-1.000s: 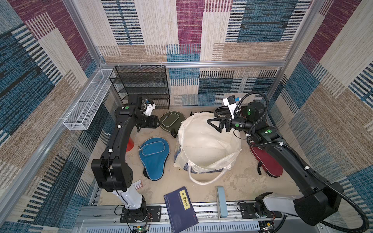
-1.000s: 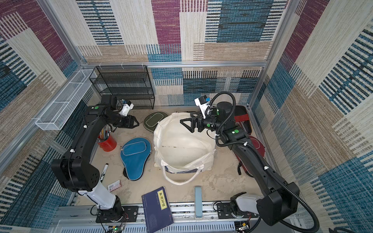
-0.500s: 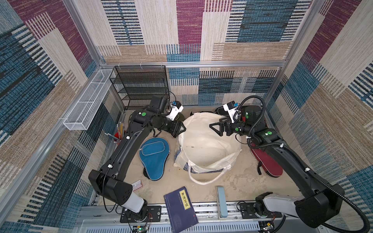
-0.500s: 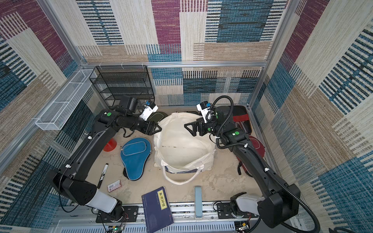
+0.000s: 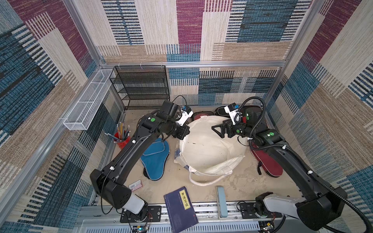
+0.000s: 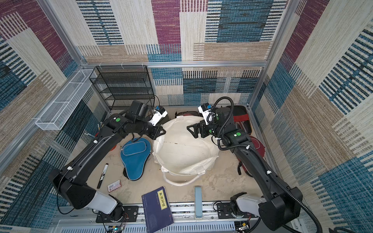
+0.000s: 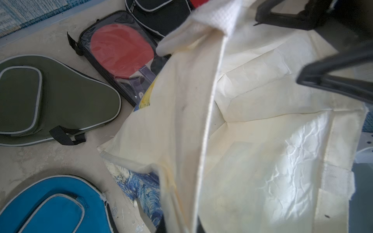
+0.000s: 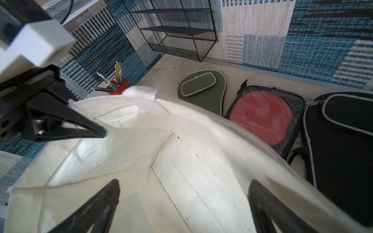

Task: Remove the ping pong set from the canvas bag
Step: Adjust the canvas bag at the center of the board.

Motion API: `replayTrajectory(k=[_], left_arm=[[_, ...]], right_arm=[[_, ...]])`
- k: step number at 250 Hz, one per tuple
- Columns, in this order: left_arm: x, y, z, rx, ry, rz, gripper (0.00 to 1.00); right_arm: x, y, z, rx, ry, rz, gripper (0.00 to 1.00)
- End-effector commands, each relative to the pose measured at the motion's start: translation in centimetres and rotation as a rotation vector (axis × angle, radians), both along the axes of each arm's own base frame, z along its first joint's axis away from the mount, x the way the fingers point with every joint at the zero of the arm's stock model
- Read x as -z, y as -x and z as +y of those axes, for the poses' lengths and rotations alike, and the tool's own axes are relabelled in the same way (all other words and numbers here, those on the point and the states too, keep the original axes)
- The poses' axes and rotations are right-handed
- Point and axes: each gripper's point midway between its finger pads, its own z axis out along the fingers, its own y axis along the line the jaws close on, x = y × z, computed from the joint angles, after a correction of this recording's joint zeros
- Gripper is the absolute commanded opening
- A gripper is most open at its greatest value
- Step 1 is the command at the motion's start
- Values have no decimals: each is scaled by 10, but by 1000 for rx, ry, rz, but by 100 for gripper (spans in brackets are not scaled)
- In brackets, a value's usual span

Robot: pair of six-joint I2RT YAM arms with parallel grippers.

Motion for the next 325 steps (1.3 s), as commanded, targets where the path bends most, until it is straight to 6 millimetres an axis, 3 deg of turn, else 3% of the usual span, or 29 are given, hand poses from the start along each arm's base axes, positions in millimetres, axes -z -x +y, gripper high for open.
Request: replayTrajectory(k=[1,49,122,171,213,237,264,290,325], left_arm=[[-32,-4,-9,34,130,-192,0],[-29,10,-8,39,224,-254,0],[1,22,-15,66,281,-164,0],[13,14,-13,-11,207,-26,0],[9,4,-12,-81,151,78,1],[4,0,-9,-120,133,102,11],[-5,-1,-4,-145,120,102,22],[-14,3,-1,-150,113,105,42],[-32,2,10,-179,103,34,69]], right_arm=[[-7,3,0,-14,8,-34,99],[-4,8,1,-39,18,-32,99],[-7,19,0,-69,18,-60,99],[-33,23,6,-117,-22,-110,99],[-88,12,5,-102,-71,-201,99],[-121,-5,-12,-37,-82,-261,99],[-140,-34,-53,85,-83,-294,99],[-130,-64,-104,229,-67,-265,99],[-115,-86,-155,405,-15,-274,99]])
